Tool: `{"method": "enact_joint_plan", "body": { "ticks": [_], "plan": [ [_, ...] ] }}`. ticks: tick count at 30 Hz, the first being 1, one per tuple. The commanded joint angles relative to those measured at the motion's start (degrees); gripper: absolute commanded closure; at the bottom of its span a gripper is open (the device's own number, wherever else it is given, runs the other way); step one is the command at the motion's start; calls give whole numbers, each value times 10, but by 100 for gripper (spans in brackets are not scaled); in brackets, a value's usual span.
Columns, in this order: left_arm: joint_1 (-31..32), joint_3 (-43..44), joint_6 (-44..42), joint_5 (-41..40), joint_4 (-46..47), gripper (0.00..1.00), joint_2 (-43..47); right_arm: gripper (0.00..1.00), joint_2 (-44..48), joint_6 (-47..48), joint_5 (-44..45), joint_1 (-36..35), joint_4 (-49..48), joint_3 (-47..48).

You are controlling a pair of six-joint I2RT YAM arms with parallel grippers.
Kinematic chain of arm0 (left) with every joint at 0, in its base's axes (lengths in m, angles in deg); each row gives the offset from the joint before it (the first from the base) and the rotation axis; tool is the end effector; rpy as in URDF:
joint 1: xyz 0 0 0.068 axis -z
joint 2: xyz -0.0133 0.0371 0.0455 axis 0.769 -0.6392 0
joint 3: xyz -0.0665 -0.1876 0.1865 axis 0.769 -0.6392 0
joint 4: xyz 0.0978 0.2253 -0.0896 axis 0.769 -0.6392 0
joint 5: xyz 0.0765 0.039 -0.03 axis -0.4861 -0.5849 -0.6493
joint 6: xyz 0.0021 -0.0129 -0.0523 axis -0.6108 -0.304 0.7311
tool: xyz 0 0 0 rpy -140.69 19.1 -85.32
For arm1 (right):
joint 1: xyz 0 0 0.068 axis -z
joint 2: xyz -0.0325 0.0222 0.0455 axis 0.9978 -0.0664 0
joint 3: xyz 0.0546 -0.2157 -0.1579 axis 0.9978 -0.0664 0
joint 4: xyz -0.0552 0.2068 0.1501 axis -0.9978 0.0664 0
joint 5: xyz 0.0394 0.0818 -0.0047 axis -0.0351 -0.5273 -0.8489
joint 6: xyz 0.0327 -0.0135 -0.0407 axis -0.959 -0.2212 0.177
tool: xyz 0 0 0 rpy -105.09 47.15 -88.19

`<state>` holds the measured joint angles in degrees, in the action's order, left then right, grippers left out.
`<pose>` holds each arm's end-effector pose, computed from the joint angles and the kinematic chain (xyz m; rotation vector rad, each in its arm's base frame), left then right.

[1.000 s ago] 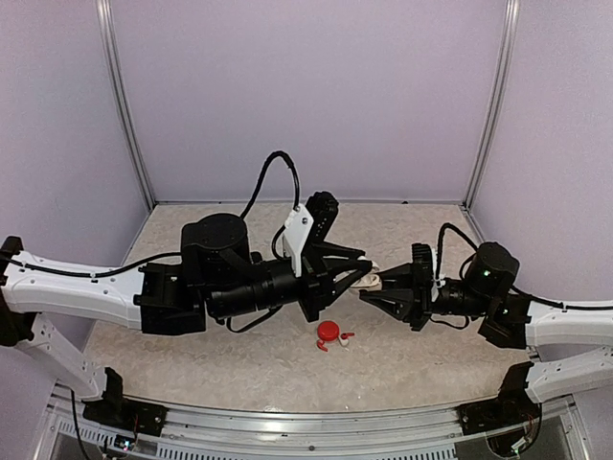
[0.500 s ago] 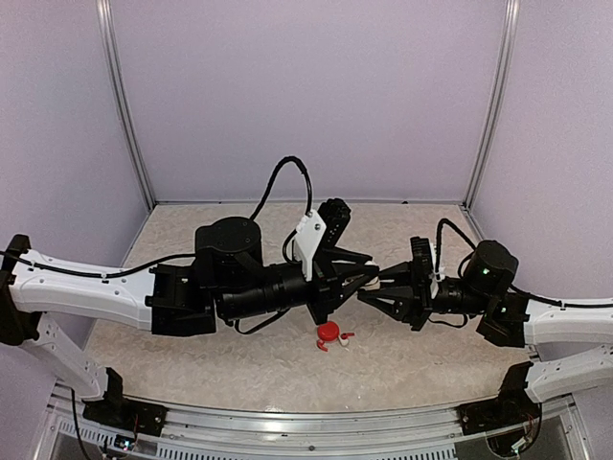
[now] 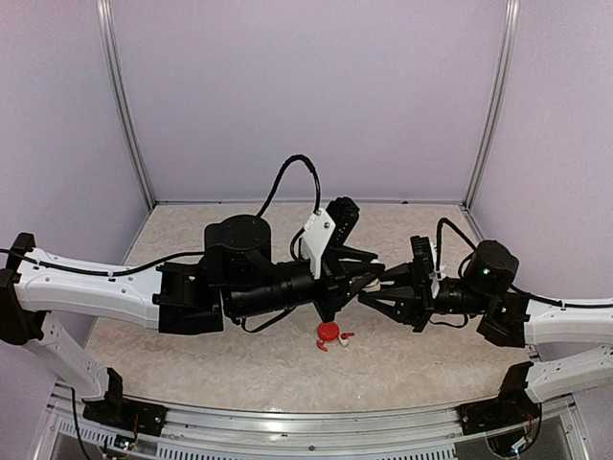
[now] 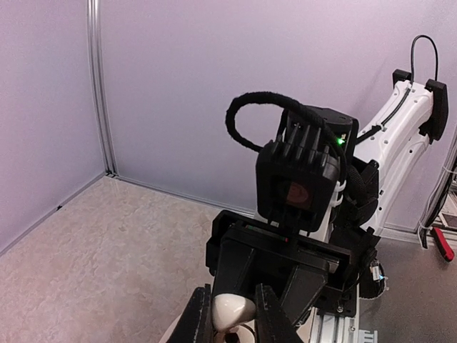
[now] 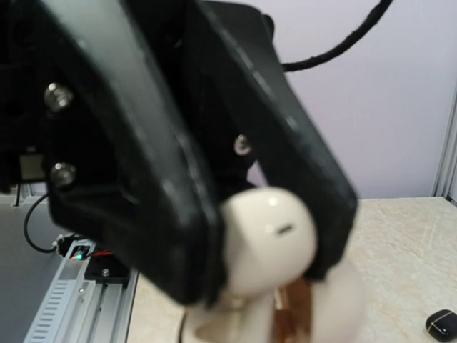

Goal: Insert the wireless bluetooth earbuds into the charging case
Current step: Insert the right earbud into the right side groove of the charging case.

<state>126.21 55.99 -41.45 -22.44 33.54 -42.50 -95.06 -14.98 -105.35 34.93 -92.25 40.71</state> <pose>0.0932 -0.3558 0.3404 0.9477 1.4118 -0.9484 0.1243 0.1875 0.2718 -1.1001 1.1745 1.2007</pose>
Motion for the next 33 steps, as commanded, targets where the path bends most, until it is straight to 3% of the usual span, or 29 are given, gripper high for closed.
{"method": "enact_joint_plan", "body": {
  "ticks": [1,27,33],
  "plan": [
    [-1,6,-7,0,-12,84,-5,100,19,-7,-7,-6,-30,12],
    [-2,-8,-4,-12,-30,85,-3,100,38,-11,0,-6,-41,-3],
    [-2,1,-18,22,-43,82,-15,100,24,-17,-25,-6,-41,5]
  ]
}}
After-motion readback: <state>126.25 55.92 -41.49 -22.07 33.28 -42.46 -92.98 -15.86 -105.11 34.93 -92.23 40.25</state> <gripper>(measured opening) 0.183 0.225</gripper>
